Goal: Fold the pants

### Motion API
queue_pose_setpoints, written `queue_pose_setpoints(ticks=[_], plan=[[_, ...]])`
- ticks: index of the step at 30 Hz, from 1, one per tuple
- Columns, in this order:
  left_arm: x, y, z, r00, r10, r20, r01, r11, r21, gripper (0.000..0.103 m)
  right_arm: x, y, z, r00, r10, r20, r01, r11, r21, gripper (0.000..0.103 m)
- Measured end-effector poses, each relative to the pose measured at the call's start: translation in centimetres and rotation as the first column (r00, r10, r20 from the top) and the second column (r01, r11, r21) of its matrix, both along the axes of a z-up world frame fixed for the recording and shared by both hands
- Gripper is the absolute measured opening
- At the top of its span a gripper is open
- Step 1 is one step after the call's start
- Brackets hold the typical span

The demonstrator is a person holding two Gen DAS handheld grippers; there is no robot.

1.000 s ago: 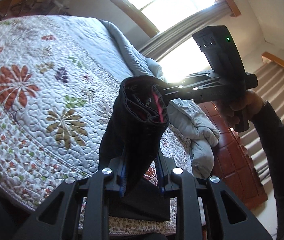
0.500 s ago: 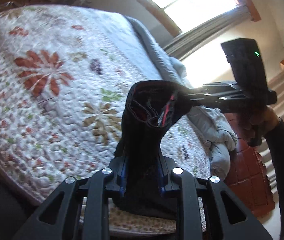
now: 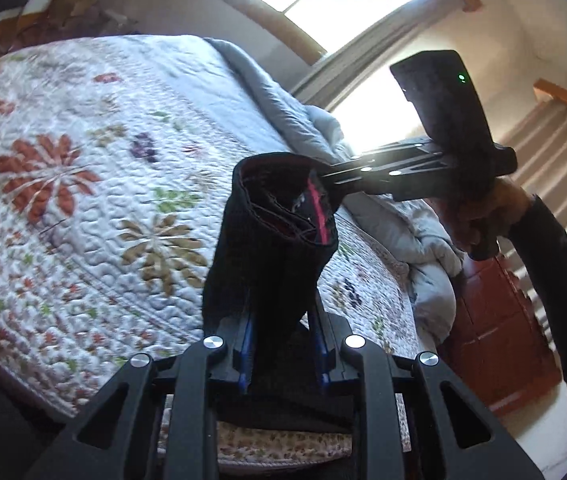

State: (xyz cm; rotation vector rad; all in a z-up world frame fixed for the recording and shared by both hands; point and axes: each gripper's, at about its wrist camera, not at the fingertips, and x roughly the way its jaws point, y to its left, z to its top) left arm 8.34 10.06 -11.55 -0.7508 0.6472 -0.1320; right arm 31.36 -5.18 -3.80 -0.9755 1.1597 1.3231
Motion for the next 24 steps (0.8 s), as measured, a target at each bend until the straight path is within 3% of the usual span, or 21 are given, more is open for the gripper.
queue_pose_setpoints(ticks=[6,12,14,24], plan=[[1.8,-6.3,2.7,0.990,-0.133,0.038,0.130,0.989,0.069,0.024,0.4,-6.9,2.0,0.997,-0.053,0.061,0.053,0.999,0.004,0.010],[3.4,-12.5,3.5,0.962,-0.270,0.036,0.264,0.957,0.118,0.023,0.4,-13.9,2.5,0.988,-0.127,0.092,0.126,0.992,0.018,0.008],[4.0,-14.7,3.4,0.944,-0.328,0.032,0.322,0.939,0.118,0.018,0.3,-16.5,2.3,0.983,-0.156,0.098,0.153,0.988,0.030,0.008],[5.9,-22.9,-0.4,0.875,-0.481,-0.057,0.484,0.863,0.142,0.018,0.3,-24.5,-1.3,0.963,-0.263,0.052,0.261,0.964,0.049,0.007]])
